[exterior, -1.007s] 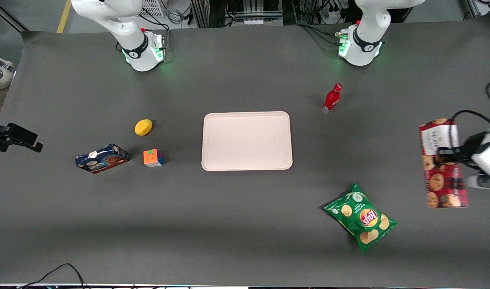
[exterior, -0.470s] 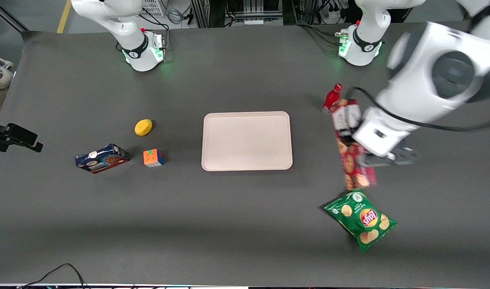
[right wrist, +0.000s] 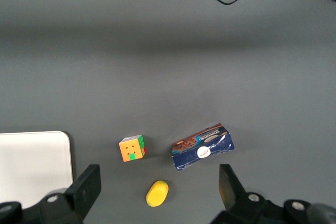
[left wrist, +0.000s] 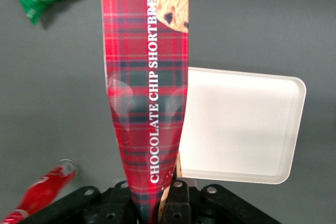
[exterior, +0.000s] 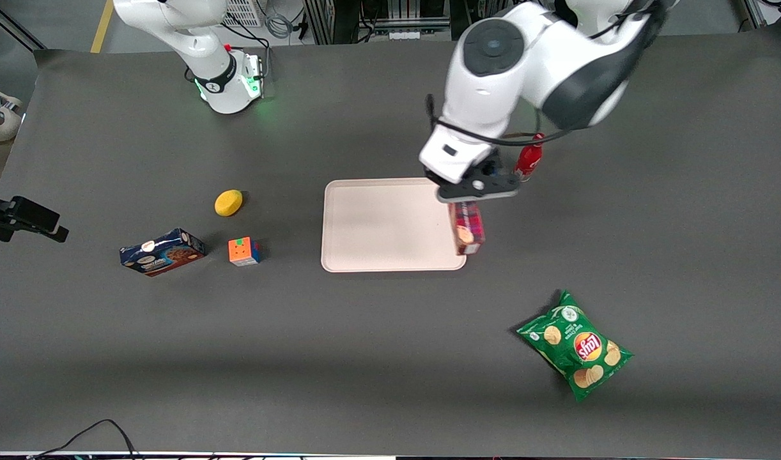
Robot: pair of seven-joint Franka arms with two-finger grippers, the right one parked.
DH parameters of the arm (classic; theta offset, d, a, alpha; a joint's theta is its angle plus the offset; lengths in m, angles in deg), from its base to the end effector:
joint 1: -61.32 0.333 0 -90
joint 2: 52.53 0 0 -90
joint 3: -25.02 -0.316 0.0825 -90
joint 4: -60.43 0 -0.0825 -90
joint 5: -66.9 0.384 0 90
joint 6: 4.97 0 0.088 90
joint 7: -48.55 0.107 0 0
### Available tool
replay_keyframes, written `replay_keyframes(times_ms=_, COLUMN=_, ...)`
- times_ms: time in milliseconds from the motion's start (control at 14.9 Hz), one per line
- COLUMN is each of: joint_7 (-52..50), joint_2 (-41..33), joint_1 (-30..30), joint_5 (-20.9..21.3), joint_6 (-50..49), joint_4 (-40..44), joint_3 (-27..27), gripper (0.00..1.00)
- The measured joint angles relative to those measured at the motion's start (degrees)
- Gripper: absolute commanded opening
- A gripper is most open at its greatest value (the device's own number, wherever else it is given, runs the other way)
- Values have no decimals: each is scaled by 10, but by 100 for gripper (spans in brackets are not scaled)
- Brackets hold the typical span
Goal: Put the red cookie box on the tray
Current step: 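Lower the box onto the tray edge and open the left gripper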
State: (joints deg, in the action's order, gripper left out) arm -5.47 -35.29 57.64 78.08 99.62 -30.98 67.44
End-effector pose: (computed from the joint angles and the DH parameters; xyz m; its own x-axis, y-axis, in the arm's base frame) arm 0.4835 -0.4105 0.4960 0.9936 0.1129 -0.0039 0.1129 -0.9935 0.0151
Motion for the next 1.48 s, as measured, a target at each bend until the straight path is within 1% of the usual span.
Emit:
replay_keyframes(times_ms=134, joint_7=-30, joint_2=1, joint_1=-3, joint_5=23, joint_6=52, joint_4=-55, joint_3=19, gripper=0)
replay_keyframes(times_ms=336, joint_7=-102, joint_2=7, joint_1=-11, joint_5=91, joint_6=108, joint_4=-124, joint_3=40, gripper=0)
replay_keyframes(times_ms=403, joint_7=-114, joint_2=9, joint_1=-13, joint_5=102, joint_6=124, joint_4=-143, joint_3=43, gripper=0)
replay_keyframes(times_ms=604, joint_7=-120, joint_2=17, joint_1=-13, joint_5=112, joint_6=193, joint_4=-200, joint_3=40, gripper=0)
replay_keyframes(times_ms=738, joint_7=-122, joint_2=30, joint_1=-11, joint_5=129, joint_6=248, joint_4=-235, joint_3=34, gripper=0)
replay_keyframes(times_ms=805, joint_7=-122, joint_2=39, joint_1=-10, joint_5=138, joint_6=263, joint_4=-245, joint_3=31, gripper=0)
replay_keyframes(times_ms=940, joint_7=-137, joint_2=62, joint_1=-9, joint_5=173, joint_6=281, joint_4=-254, joint_3=25, gripper=0)
replay_keyframes(times_ms=1074, joint_7=-171, joint_2=88, joint_1=-7, joint_5=228, joint_6=288, joint_4=-255, joint_3=23, gripper=0)
replay_keyframes(times_ms=1208, joint_7=-206, joint_2=118, joint_1=-7, joint_5=295, joint_6=291, joint_4=-256, joint_3=15, gripper=0)
replay_keyframes(times_ms=1275, joint_7=-220, joint_2=133, joint_1=-6, joint_5=317, joint_6=298, joint_4=-256, joint_3=10, gripper=0)
replay_keyframes(times_ms=1342, joint_7=-227, joint_2=146, joint_1=-6, joint_5=330, joint_6=307, joint_4=-256, joint_3=6, gripper=0)
replay_keyframes(times_ms=1477, joint_7=-231, joint_2=162, joint_1=-5, joint_5=334, joint_6=321, joint_4=-255, joint_3=3, gripper=0)
